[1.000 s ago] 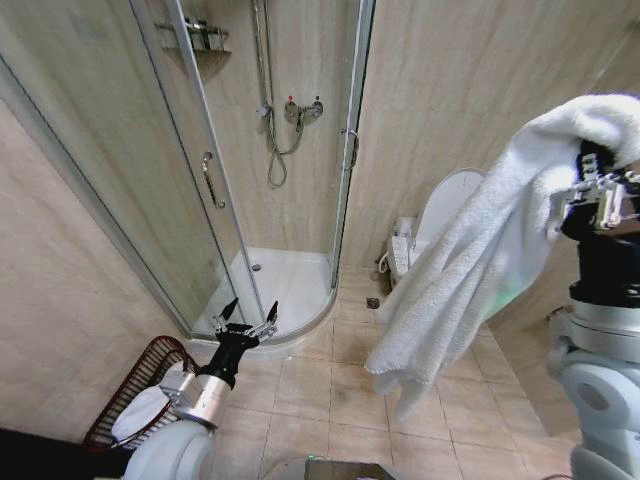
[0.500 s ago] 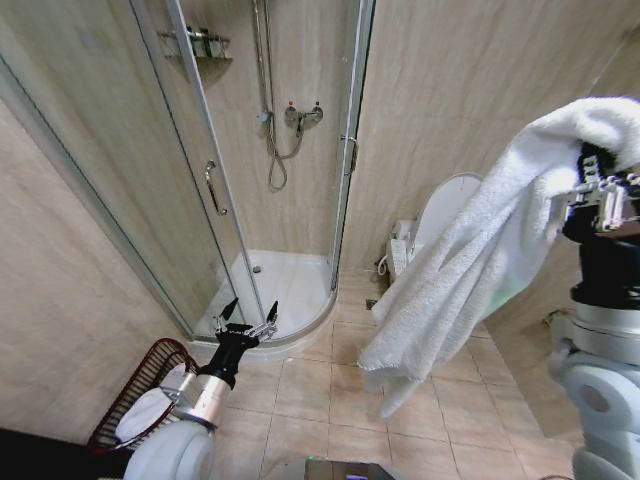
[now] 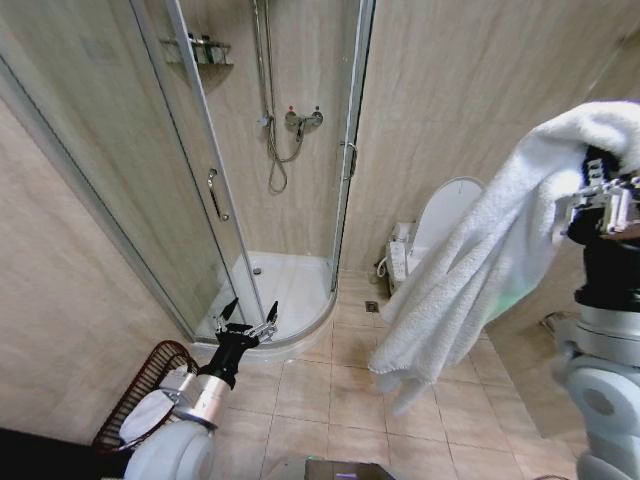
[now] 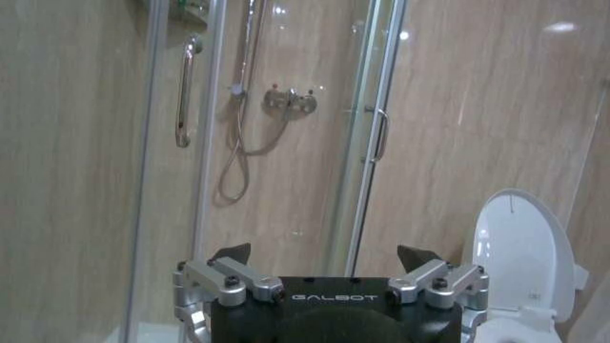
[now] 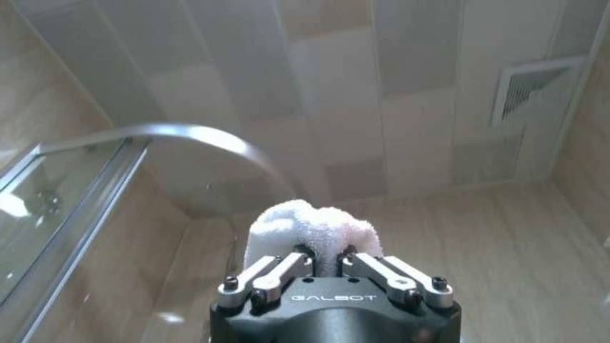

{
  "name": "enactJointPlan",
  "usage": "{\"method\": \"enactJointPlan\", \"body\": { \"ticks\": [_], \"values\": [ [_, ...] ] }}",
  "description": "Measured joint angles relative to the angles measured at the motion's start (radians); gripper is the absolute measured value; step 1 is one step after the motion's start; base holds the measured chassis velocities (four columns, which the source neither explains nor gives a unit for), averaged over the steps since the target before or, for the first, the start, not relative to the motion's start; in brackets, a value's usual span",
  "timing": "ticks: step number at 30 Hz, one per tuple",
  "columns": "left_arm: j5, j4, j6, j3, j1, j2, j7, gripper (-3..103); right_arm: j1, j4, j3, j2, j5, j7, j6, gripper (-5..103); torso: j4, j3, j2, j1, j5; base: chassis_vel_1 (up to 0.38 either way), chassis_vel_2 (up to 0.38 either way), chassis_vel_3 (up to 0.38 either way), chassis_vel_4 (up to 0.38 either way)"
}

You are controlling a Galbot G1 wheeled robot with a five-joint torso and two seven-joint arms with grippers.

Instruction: Discard the used towel into the hamper.

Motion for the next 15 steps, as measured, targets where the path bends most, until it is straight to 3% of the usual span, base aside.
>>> {"method": "enactJointPlan", "body": {
  "ticks": [15],
  "values": [
    [0.000,0.000,0.000,0.000,0.000,0.000,0.000,100,-0.026,0.000,0.047,-0.032,0.037,0.013,0.021,12,-0.0001,0.046,0.085,0.039,0.0002,0.000,0.000,0.000,0.000]
  ]
}}
